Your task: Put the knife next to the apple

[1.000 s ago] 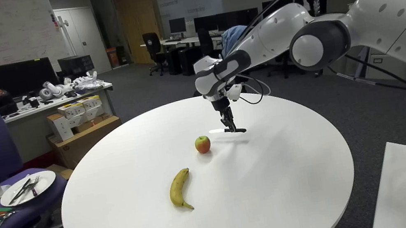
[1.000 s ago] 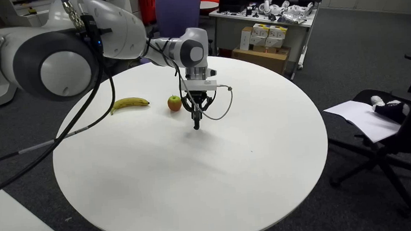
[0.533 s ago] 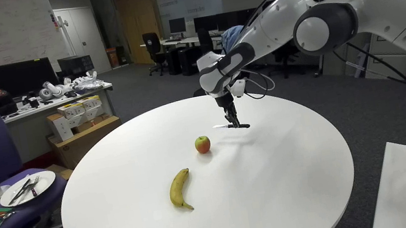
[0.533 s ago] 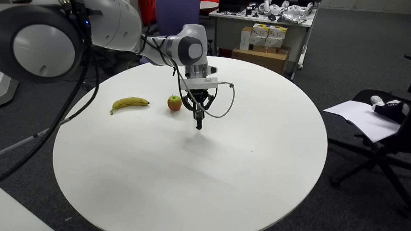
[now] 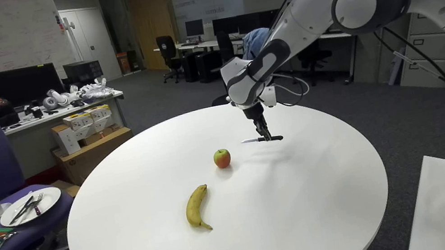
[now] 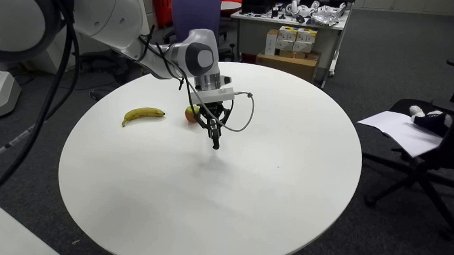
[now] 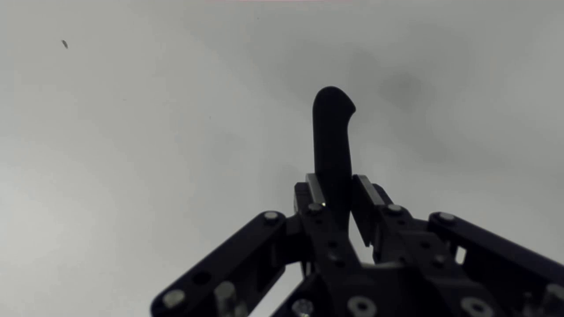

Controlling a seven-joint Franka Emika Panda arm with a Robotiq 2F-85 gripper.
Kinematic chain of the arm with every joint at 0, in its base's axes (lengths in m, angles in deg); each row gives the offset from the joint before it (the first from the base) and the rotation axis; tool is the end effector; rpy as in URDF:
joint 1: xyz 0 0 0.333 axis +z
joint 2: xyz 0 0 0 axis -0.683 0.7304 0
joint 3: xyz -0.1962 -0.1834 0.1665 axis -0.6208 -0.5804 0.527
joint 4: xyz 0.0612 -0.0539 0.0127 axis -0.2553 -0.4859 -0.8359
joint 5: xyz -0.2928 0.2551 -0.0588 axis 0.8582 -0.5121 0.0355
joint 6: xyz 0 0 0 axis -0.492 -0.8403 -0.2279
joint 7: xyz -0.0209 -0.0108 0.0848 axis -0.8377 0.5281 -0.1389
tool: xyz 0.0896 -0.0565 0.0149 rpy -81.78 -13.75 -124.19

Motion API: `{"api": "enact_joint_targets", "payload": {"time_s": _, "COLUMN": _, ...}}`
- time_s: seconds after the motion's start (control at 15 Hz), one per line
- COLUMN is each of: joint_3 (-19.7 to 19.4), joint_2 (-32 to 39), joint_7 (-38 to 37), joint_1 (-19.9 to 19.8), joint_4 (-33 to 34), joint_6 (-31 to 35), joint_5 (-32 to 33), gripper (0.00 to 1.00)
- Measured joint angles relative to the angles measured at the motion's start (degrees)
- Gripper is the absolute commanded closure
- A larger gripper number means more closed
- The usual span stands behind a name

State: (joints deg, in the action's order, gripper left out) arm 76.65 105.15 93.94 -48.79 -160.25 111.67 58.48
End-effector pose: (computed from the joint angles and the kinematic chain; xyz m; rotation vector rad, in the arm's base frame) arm 0.6916 -0.1131 0.1860 2.8319 0.8001 -0.4185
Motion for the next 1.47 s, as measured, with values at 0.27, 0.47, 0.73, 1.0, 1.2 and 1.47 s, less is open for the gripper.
{"api": "enact_joint_targets", "payload": {"time_s": 0.27, "joint_3": 0.19, "joint_2": -5.88, "joint_7": -0.02, "joint_1": 0.41, "joint_4": -9.22, "joint_6": 4.47, "joint_5": 1.71, "gripper": 0.92}}
{"api": "enact_joint_targets", "payload": {"time_s": 0.47, "joint_3": 0.32, "joint_2": -9.70, "joint_7": -0.02, "joint_1": 0.52, "joint_4": -15.77, "joint_6": 6.84, "joint_5": 3.26, "gripper": 0.92}}
{"api": "enact_joint_targets", "payload": {"time_s": 0.73, "joint_3": 0.46, "joint_2": -12.51, "joint_7": -0.04, "joint_1": 0.92, "joint_4": -21.43, "joint_6": 8.37, "joint_5": 5.40, "gripper": 0.92}}
{"api": "enact_joint_targets", "payload": {"time_s": 1.0, "joint_3": 1.40, "joint_2": -13.18, "joint_7": -0.04, "joint_1": 2.15, "joint_4": -22.78, "joint_6": 8.50, "joint_5": 5.79, "gripper": 0.92}}
{"api": "enact_joint_targets", "payload": {"time_s": 1.2, "joint_3": 2.50, "joint_2": -13.18, "joint_7": -0.04, "joint_1": 3.10, "joint_4": -22.78, "joint_6": 8.50, "joint_5": 5.79, "gripper": 0.92}}
{"api": "enact_joint_targets", "payload": {"time_s": 1.47, "joint_3": 3.18, "joint_2": -13.18, "joint_7": -0.04, "joint_1": 4.14, "joint_4": -22.86, "joint_6": 8.47, "joint_5": 5.79, "gripper": 0.92}}
